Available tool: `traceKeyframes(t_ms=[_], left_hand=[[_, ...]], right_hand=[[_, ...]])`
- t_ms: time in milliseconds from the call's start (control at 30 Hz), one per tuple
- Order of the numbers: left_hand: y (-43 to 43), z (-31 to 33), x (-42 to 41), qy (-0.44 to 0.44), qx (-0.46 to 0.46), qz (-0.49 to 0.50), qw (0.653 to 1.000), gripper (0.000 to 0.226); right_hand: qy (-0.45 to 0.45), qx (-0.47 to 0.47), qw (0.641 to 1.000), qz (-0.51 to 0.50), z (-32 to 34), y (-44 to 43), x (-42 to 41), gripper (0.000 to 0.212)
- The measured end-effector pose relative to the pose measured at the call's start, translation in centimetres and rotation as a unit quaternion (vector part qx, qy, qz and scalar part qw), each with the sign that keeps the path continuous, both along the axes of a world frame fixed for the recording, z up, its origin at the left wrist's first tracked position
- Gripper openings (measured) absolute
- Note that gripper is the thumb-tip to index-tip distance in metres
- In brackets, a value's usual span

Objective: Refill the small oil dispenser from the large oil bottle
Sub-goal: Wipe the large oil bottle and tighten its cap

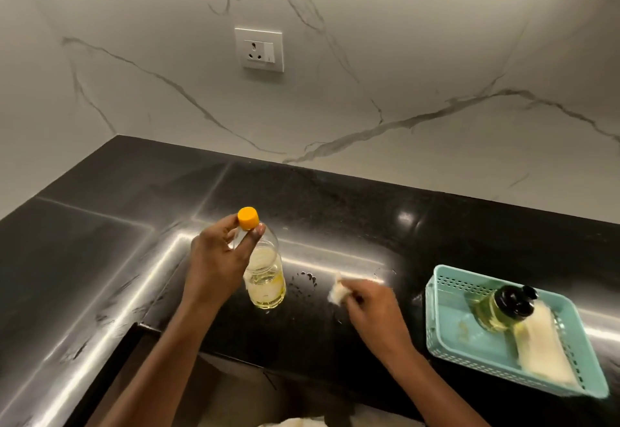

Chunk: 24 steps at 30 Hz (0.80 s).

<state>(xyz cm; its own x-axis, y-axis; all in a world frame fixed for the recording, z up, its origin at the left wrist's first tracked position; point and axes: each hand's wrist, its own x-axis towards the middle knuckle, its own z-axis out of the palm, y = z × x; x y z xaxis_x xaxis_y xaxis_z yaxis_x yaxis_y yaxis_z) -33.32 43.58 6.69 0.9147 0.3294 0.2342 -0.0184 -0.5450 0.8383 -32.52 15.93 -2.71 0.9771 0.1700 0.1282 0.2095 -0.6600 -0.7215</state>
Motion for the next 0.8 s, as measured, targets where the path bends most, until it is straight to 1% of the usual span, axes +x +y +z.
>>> traceKeyframes(t_ms=[33, 67, 133, 200, 267, 333, 400, 433, 467, 533, 600, 667, 733, 800], left_hand=[[-0.1, 0.1, 0.0, -0.006, -0.004, -0.002, 1.0, 0.01], [-0.3, 0.2, -0.1, -0.01, -0.01, -0.005, 1.0, 0.009], [-1.0, 0.8, -0.2, -0.019, -0.029, -0.027, 0.999, 0.006], [-1.9, 1.7, -0.5, -0.04, -0.079, -0.06, 0.994, 0.006], [-2.8, 2.9, -0.7, -0.057, -0.141, -0.072, 0.986, 0.019], [-2.9, 3.7, -0.8, -0.076, -0.18, -0.058, 0.979, 0.022], [-2.5, 4.5, -0.7, -0.089, -0.213, -0.03, 0.972, 0.017], [-2.2, 4.8, -0.5, -0.091, -0.228, -0.019, 0.969, 0.016], [-2.1, 5.2, -0.4, -0.09, -0.239, -0.016, 0.967, 0.016], [-2.1, 5.7, -0.2, -0.087, -0.239, -0.026, 0.967, 0.02], [-3.0, 5.8, -0.1, -0.079, -0.244, -0.034, 0.966, 0.02], [-3.8, 5.8, -0.2, -0.077, -0.248, -0.044, 0.965, 0.022], [-4.2, 5.6, -0.3, -0.088, -0.227, -0.063, 0.968, 0.028], [-4.3, 5.4, -0.6, -0.087, -0.24, -0.061, 0.965, 0.029]], right_hand=[[-0.028, 0.066, 0.997, -0.023, 1.8, 1.7, 0.3, 0.036], [-0.051, 0.113, 0.992, -0.027, 3.7, 3.5, 0.6, 0.039], [-0.103, 0.157, 0.982, -0.001, 7.1, 6.9, 1.0, 0.043], [-0.13, 0.148, 0.979, 0.046, 9.1, 9.6, 0.9, 0.047], [-0.156, 0.115, 0.978, 0.082, 9.8, 10.9, 0.2, 0.056], [-0.207, 0.064, 0.969, 0.12, 9.5, 10.5, -0.7, 0.067], [-0.27, 0.004, 0.949, 0.164, 8.0, 9.0, -1.6, 0.066], [-0.286, -0.007, 0.944, 0.165, 7.0, 8.1, -1.9, 0.062], [-0.278, 0.0, 0.949, 0.147, 6.3, 7.3, -1.9, 0.06], [-0.226, 0.046, 0.97, 0.077, 6.3, 6.7, -1.6, 0.06], [-0.198, 0.09, 0.976, 0.034, 8.1, 7.9, -0.8, 0.065], [-0.221, 0.098, 0.969, 0.041, 10.7, 10.1, -0.6, 0.069], [-0.264, 0.06, 0.959, 0.079, 12.0, 11.6, -1.0, 0.064], [-0.293, 0.009, 0.949, 0.12, 11.7, 10.9, -1.2, 0.066]])
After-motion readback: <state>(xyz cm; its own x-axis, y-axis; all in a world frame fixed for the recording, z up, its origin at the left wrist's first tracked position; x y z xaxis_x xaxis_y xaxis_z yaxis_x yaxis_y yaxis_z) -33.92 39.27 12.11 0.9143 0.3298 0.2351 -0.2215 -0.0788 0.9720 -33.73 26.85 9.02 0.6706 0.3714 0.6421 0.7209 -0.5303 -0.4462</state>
